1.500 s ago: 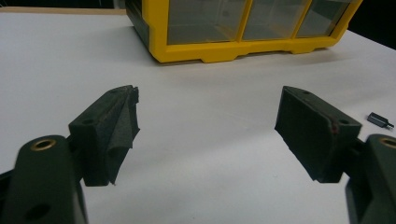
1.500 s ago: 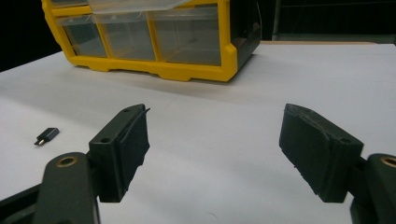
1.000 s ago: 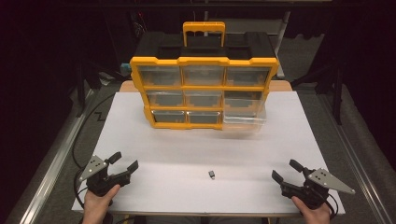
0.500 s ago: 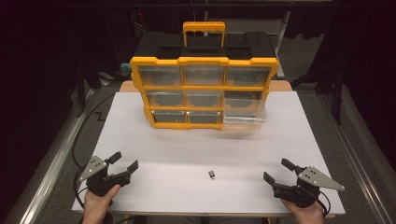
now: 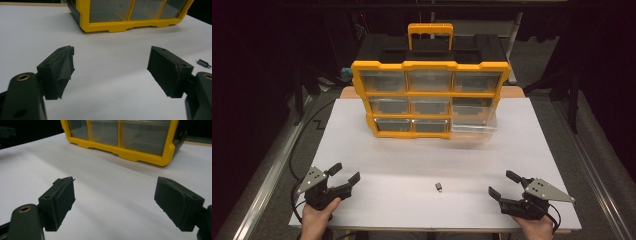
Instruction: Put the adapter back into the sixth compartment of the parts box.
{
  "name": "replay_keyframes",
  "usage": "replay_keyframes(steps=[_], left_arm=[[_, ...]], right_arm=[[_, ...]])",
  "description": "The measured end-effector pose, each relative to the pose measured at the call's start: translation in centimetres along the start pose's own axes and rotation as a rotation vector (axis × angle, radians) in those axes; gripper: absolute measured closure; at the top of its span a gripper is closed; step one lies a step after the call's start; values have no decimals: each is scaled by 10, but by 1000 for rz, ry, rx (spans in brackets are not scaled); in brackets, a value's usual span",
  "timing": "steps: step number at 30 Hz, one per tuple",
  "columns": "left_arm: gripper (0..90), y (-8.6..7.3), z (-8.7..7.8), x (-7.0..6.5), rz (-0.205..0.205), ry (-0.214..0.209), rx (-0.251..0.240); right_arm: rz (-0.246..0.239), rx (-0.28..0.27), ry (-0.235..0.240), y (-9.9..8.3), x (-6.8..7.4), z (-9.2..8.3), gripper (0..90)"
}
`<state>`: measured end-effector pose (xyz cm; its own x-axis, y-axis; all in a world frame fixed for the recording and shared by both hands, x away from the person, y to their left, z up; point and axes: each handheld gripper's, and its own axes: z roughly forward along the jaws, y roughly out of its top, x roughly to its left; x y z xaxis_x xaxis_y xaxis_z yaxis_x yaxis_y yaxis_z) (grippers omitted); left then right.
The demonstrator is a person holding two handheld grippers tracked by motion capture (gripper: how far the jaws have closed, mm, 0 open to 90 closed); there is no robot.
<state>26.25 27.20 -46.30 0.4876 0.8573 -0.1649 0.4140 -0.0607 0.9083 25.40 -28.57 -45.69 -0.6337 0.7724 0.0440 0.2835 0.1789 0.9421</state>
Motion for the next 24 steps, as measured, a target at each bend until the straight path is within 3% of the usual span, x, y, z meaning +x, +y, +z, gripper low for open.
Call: replay_keyframes(steps=[7, 14, 24], left_arm=[[222, 0, 0, 0, 2, 1, -1], [222, 0, 0, 0, 2, 1, -2], [222, 0, 0, 0, 4, 1, -4]], right_arm=[[-6, 4, 37, 1, 5, 8, 182], [-6, 8, 122, 6, 12, 19, 190], [-20, 16, 163, 10, 23, 31, 200]])
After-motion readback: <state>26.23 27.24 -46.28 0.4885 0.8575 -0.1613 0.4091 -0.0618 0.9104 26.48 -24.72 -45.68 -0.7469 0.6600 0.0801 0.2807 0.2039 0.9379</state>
